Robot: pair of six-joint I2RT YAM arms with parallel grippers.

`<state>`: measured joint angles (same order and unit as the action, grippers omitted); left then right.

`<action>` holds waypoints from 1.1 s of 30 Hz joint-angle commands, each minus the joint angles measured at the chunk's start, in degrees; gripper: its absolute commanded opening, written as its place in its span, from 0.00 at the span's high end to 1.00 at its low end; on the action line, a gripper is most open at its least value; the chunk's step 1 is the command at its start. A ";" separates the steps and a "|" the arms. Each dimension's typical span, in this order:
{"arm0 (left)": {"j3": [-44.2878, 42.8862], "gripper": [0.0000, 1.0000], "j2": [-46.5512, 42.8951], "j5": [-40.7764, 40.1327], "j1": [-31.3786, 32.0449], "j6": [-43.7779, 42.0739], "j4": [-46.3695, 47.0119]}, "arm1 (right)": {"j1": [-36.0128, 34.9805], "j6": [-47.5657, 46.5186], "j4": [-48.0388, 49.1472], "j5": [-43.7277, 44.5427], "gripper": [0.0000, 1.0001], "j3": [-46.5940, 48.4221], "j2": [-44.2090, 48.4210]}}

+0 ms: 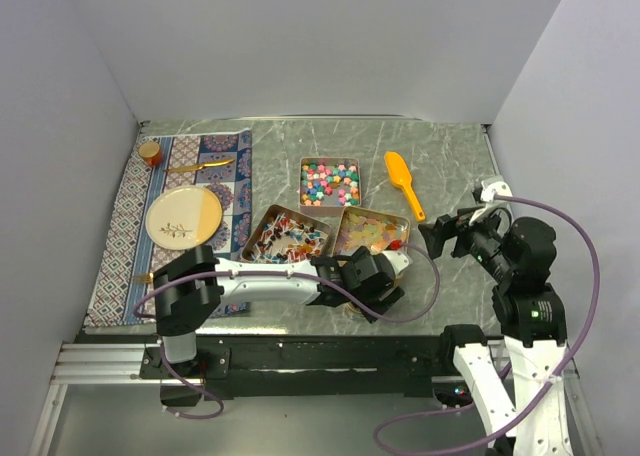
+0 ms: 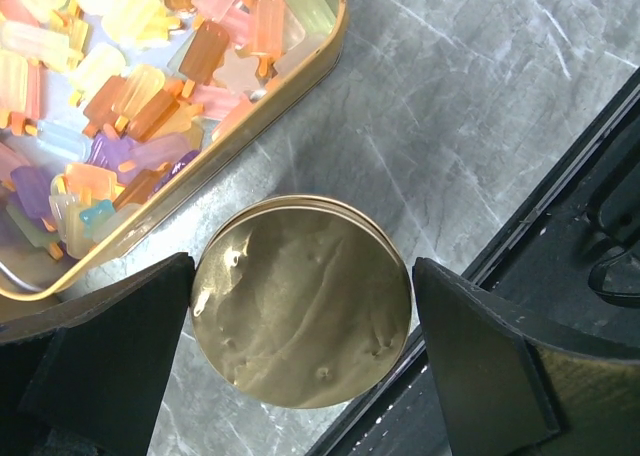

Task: Pack the candies
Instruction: Close the bottle lid on the packing bottle.

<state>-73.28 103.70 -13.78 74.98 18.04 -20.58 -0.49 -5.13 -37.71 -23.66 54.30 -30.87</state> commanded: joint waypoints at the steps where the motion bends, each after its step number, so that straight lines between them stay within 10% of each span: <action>1: -0.20 0.03 -0.96 0.95 0.43 -1.61 3.53 | 0.23 -0.23 3.61 -1.47 0.00 1.07 -2.35; 23: -7.06 0.03 -0.06 -3.45 -9.67 5.59 9.24 | 0.23 2.66 2.65 10.74 0.00 14.24 -1.19; 27: 9.55 0.03 -17.66 -3.27 -12.84 3.24 20.80 | 0.23 1.97 0.54 6.71 0.00 20.03 -5.94; 31: 34.22 0.03 -36.09 -2.30 -8.82 -3.53 53.83 | 0.23 1.87 -0.51 2.75 0.00 24.70 -12.44; 33: 38.36 0.03 -40.22 -6.32 -5.91 -3.89 52.14 | 0.23 1.87 -1.31 2.22 0.00 26.72 -15.70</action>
<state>-44.12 71.35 -17.56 62.96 18.11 13.67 -0.49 -3.46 -37.32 -18.83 77.78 -40.03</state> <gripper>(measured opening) 0.968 0.998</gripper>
